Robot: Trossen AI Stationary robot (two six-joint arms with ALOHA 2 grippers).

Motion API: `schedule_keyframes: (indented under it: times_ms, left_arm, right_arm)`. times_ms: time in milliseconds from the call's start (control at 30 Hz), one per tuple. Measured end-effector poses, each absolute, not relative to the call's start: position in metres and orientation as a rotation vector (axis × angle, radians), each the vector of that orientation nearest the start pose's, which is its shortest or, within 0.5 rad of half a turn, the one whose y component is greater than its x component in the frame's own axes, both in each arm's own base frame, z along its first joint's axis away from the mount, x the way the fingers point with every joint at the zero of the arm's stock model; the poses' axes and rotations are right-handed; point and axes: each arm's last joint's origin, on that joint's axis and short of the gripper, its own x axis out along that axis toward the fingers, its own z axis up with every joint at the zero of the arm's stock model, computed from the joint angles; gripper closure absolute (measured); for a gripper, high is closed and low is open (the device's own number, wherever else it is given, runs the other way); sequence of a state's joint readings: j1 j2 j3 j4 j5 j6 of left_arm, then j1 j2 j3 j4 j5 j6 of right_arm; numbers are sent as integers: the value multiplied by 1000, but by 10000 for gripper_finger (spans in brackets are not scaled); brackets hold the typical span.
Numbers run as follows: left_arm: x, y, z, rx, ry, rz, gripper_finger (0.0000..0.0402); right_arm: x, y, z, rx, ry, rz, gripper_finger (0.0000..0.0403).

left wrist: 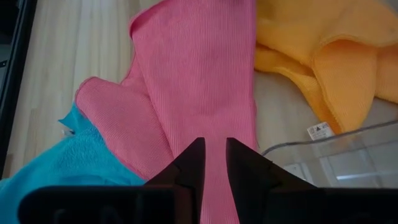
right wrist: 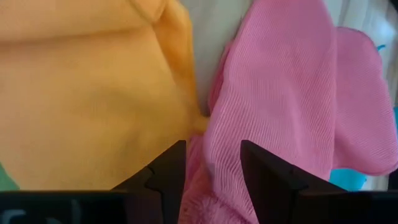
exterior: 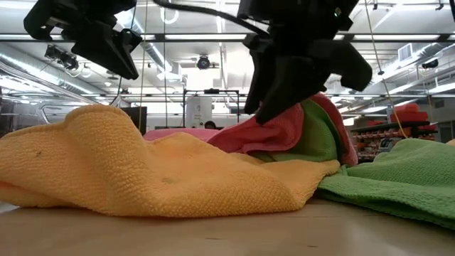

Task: Fold microfiber towels
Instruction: Fold the top pink microfiber cloth

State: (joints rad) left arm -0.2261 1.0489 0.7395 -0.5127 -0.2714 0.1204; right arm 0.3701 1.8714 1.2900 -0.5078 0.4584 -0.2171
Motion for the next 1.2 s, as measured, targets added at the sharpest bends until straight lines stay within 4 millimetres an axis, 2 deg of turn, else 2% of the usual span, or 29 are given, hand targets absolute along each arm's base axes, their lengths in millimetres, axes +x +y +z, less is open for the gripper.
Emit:
schedule_keyframes:
  times_ms: [167,533,767,1000,1100,1200]
  left_arm:
    - [201,-38,245,318,805,-6,331]
    - [201,-38,244,317,809,-6,337]
    - [201,-38,244,315,808,-4,339]
    - [203,-39,246,306,777,-2,348]
    - [204,-39,247,303,767,-1,343]
    - [204,-39,247,297,768,1,335]
  right_arm:
    - [356,123,190,-654,1028,16,257]
    - [355,123,188,-666,1036,27,356]
    - [356,122,188,-636,1032,41,361]
    - [364,109,197,-503,1027,41,363]
    - [367,102,197,-442,1034,56,388]
    - [367,100,197,-419,1035,69,395]
